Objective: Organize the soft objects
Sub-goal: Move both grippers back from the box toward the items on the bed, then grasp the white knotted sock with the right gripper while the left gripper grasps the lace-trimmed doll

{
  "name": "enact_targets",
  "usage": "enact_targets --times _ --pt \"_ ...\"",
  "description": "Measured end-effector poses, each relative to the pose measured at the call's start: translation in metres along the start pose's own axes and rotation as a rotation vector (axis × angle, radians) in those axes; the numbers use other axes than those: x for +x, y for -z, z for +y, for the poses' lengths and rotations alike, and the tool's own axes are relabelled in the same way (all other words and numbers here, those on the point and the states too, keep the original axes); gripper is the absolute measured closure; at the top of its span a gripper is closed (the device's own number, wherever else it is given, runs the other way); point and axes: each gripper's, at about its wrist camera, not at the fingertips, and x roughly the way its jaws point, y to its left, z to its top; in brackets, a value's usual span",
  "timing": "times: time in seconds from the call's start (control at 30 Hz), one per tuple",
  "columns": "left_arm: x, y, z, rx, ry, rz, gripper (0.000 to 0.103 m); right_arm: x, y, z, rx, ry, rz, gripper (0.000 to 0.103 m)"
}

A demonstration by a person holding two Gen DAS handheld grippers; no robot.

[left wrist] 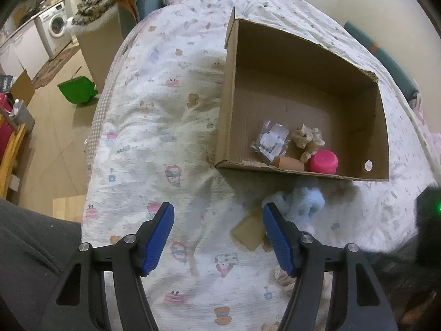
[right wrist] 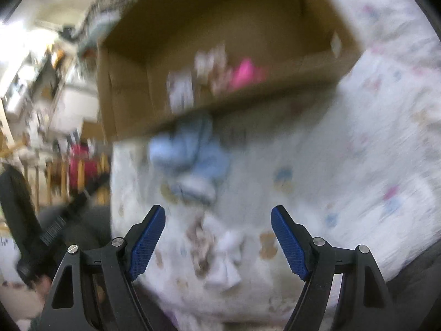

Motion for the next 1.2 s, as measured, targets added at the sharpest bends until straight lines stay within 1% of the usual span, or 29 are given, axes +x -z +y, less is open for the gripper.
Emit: enact_targets --times 0.03,0.1,0.23,0.27,0.33,0.37,0.4,0.5,0.57,0.63,0.67,0.8,0.83,0.87,0.9,0.93,1.0,1.07,1.13,1.2 --pt "0.001 0.0 0.001 -0.004 0.002 0.005 0.039 0.007 0.003 0.002 -0.007 0.014 0.031 0.02" --pt "0.002 -0.001 0.003 -0.012 0.005 0.009 0.039 0.014 0.006 0.002 0.007 -0.002 0.067 0.024" --pt "0.001 -0.002 0.007 -0.034 0.014 0.007 0.039 0.008 0.01 -0.011 0.09 -0.038 0.045 0.025" --pt "0.001 -0.002 0.007 -0.041 0.018 0.008 0.039 0.005 0.011 -0.017 0.117 -0.037 0.034 0.027" --pt "0.002 -0.002 0.008 -0.05 0.023 0.012 0.039 0.004 0.011 -0.025 0.154 -0.023 0.038 0.039" --pt "0.002 -0.002 0.008 -0.051 0.023 0.014 0.039 0.006 0.012 -0.028 0.169 -0.019 0.052 0.048" --pt "0.003 -0.002 0.008 -0.052 0.023 0.015 0.039 0.009 0.015 -0.03 0.172 -0.019 0.067 0.052" --pt "0.003 -0.002 0.007 -0.044 0.02 0.017 0.039 0.018 0.012 -0.024 0.145 -0.051 0.106 0.052" --pt "0.004 0.0 0.005 -0.036 0.02 0.023 0.039 0.023 0.011 -0.017 0.114 -0.053 0.126 0.052" --pt "0.007 0.002 0.001 -0.022 0.02 0.037 0.039 0.026 0.011 -0.011 0.084 -0.051 0.135 0.06" --pt "0.009 0.004 -0.001 -0.011 0.021 0.049 0.039 0.028 0.011 -0.009 0.073 -0.061 0.145 0.066" --pt "0.012 0.008 -0.006 0.013 0.024 0.066 0.039 0.035 0.011 -0.005 0.061 -0.093 0.17 0.066" --pt "0.013 0.008 -0.007 0.014 0.024 0.066 0.039 0.036 0.01 -0.004 0.055 -0.095 0.171 0.068" --pt "0.013 0.008 -0.007 0.015 0.023 0.066 0.039 0.035 0.009 -0.004 0.041 -0.09 0.173 0.073" --pt "0.013 0.008 -0.008 0.014 0.024 0.069 0.039 0.035 0.009 0.0 0.026 -0.085 0.164 0.075" --pt "0.014 0.008 -0.008 0.013 0.028 0.071 0.039 0.032 0.008 0.001 0.013 -0.077 0.143 0.076" --pt "0.015 0.009 -0.007 0.01 0.04 0.08 0.039 0.018 0.006 0.0 0.005 -0.061 0.081 0.076" --pt "0.017 0.012 -0.008 0.011 0.053 0.098 0.039 0.001 0.004 -0.004 0.021 -0.044 -0.006 0.076" --pt "0.022 0.016 -0.012 0.019 0.073 0.133 0.039 -0.015 0.002 -0.007 0.026 0.003 -0.089 0.076" --pt "0.029 0.022 -0.02 0.041 0.109 0.181 0.039 -0.025 0.001 -0.01 0.04 0.008 -0.141 0.076"
